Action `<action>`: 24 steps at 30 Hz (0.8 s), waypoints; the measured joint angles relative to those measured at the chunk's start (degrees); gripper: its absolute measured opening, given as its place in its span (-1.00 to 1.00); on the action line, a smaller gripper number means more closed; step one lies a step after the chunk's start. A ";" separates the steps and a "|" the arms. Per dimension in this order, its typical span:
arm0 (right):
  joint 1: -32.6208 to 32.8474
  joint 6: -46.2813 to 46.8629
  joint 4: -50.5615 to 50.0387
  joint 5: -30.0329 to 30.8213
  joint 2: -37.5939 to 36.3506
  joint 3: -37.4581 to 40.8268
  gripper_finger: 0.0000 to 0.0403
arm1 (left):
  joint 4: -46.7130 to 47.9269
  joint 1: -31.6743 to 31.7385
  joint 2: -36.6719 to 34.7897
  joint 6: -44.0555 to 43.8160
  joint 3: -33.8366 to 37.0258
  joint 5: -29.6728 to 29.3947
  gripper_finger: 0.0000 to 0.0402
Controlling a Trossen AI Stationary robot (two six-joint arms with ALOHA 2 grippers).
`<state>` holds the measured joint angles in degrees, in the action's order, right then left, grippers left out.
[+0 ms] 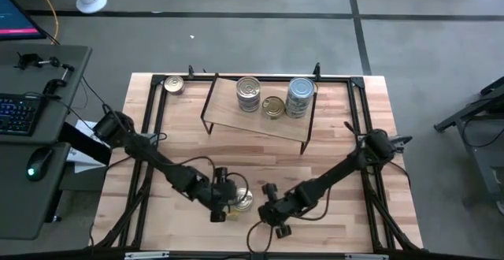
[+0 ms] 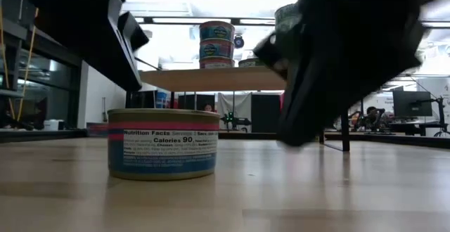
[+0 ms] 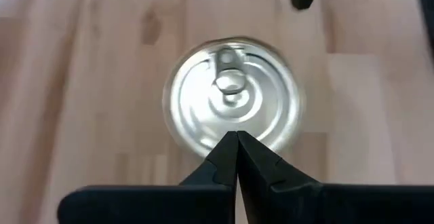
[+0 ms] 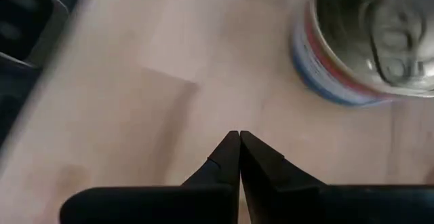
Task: Stack canned seafood by type on shelf
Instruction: Stack the blue pink tuna can on top of the other blue pink tuna can on the shelf
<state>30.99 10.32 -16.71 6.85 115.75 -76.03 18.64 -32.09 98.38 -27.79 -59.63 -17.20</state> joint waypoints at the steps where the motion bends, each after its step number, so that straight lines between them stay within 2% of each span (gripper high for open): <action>1: -0.36 -0.12 -0.30 0.30 0.44 0.04 -1.00 | 0.84 -0.56 -0.06 0.00 -0.07 -1.65 -1.00; 6: -2.80 0.44 0.03 2.50 0.74 0.04 -1.00 | 0.55 -2.26 1.75 0.00 -0.07 -8.54 -1.00; 10: -5.29 -3.94 -0.61 2.91 0.77 0.02 -1.00 | -0.50 -2.17 4.42 -0.01 -0.13 -7.70 -1.00; 15: -8.20 -2.84 -0.74 -0.21 1.63 0.02 -1.00 | -3.02 -2.43 5.66 -0.47 -0.36 -5.13 -1.00; 24: -7.18 -7.72 1.89 -1.16 1.94 0.02 -1.00 | -2.34 -3.20 5.97 -1.99 -0.36 -6.16 -1.00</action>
<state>23.81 2.61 -14.81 5.70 117.69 -76.01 16.31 -35.29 104.36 -29.78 -59.99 -23.37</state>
